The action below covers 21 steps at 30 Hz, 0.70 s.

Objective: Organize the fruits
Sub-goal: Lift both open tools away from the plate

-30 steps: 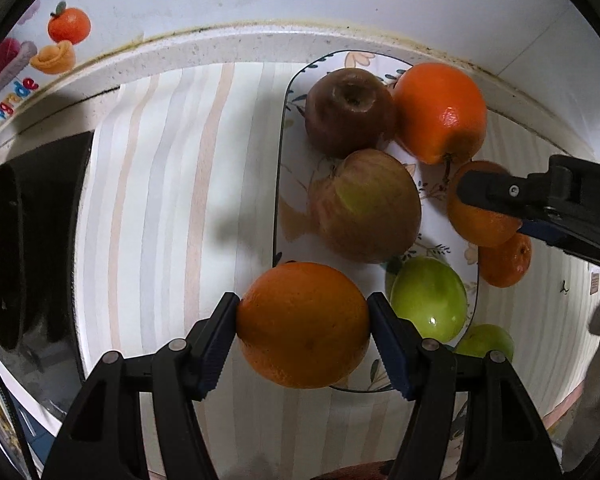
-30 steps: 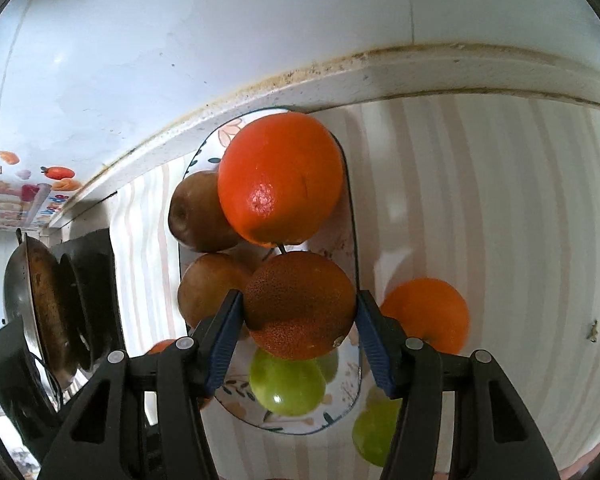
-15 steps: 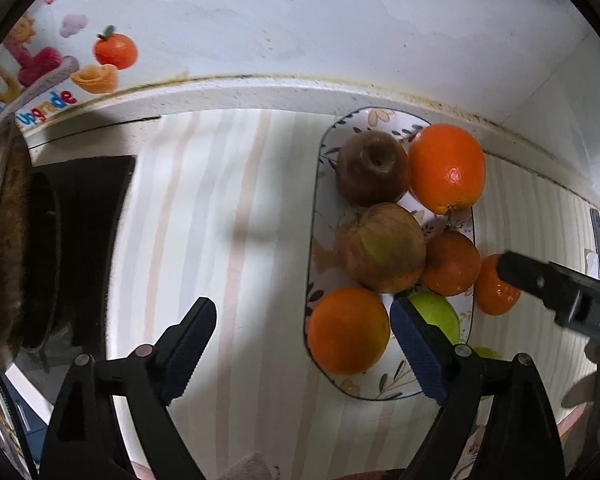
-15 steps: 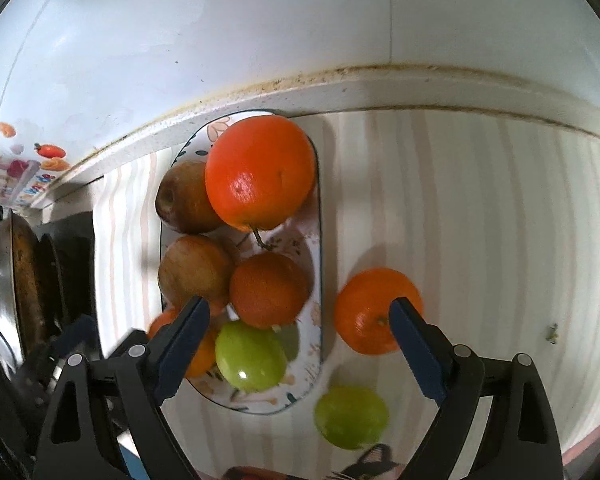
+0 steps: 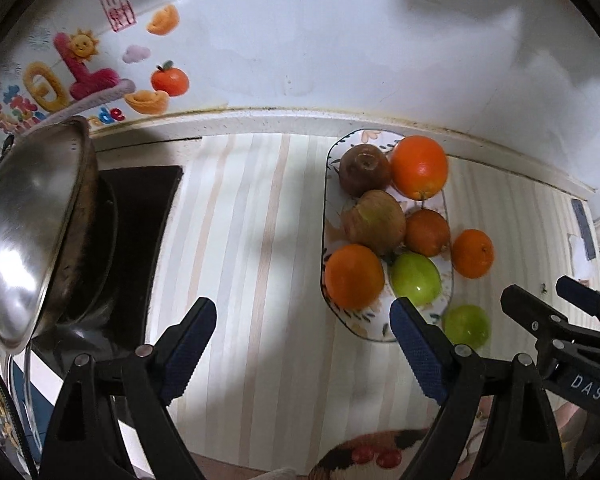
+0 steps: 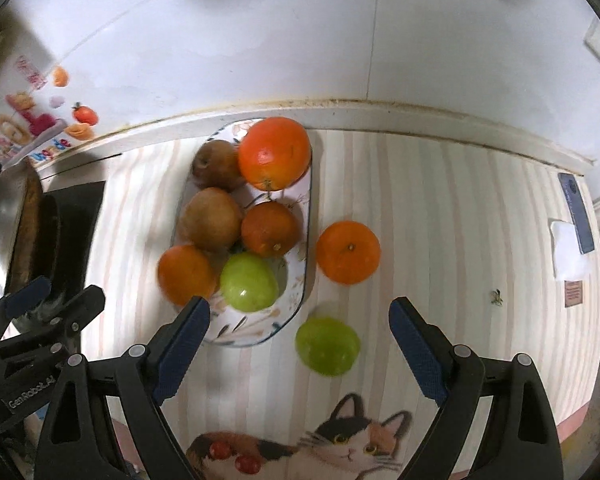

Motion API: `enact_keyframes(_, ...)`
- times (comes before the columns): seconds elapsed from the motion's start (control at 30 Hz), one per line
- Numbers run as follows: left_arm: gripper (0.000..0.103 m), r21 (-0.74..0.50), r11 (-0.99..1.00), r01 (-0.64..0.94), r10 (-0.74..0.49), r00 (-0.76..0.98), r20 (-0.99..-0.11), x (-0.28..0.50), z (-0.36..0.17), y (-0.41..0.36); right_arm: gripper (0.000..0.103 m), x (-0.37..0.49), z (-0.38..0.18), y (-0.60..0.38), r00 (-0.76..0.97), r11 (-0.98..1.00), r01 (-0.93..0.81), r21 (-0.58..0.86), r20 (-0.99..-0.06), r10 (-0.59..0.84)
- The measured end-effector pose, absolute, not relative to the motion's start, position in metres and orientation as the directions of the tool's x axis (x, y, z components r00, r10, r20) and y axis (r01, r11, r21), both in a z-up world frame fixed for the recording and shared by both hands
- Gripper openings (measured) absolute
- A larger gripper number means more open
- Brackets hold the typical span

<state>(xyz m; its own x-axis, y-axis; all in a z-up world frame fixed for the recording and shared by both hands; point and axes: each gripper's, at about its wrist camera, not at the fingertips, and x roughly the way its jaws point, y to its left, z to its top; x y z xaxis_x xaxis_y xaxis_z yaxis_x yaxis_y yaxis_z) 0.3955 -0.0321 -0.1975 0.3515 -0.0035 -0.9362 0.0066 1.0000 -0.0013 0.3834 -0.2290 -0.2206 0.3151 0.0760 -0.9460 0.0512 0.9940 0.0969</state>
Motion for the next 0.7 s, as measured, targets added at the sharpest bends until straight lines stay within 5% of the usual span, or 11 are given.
enact_keyframes(0.7,0.089,-0.05,0.997,0.052,-0.07,0.519,-0.852,0.312,-0.112,-0.017,0.093,0.275,-0.111,-0.205,0.515,0.996,0.037,0.084,-0.855,0.053)
